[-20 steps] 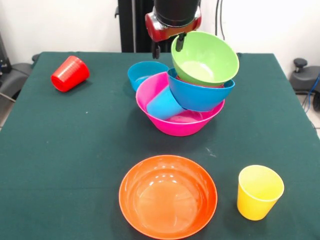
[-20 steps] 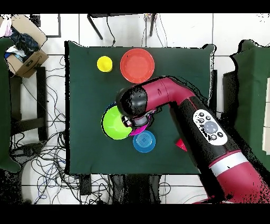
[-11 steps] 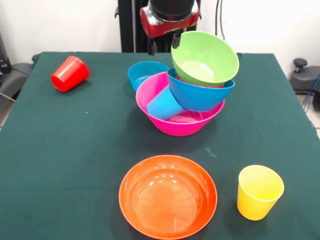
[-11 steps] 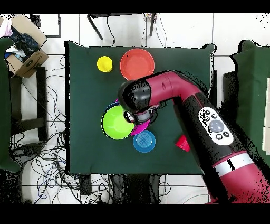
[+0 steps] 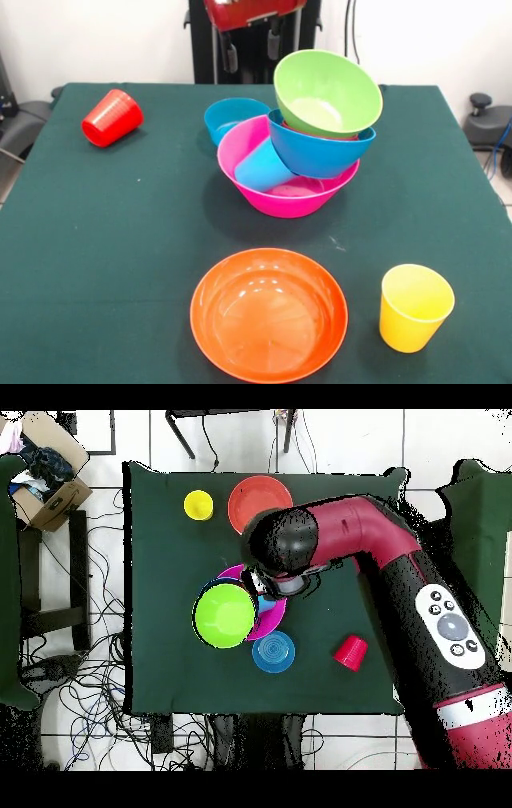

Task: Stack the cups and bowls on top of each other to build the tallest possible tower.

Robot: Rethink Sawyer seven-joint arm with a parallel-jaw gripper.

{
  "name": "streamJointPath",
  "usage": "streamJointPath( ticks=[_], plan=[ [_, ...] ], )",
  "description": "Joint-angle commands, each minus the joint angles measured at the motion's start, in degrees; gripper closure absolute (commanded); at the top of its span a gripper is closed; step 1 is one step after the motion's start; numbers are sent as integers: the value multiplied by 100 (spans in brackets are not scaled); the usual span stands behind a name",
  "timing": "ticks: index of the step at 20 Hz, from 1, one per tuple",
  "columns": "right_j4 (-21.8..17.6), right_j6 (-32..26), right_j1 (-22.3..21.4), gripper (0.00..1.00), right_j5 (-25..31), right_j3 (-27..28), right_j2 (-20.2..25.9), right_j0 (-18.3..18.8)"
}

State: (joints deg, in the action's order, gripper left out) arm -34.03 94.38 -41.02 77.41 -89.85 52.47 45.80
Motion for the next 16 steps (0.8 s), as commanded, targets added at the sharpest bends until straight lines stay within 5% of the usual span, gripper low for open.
streamJointPath(
  ticks=[1, 16],
  plan=[
    [-244, -1625, 309, 0, -264, 669, 90, -86],
    [-1144, -800, 1198, 0, -1460, 943, -605, -290]
  ],
)
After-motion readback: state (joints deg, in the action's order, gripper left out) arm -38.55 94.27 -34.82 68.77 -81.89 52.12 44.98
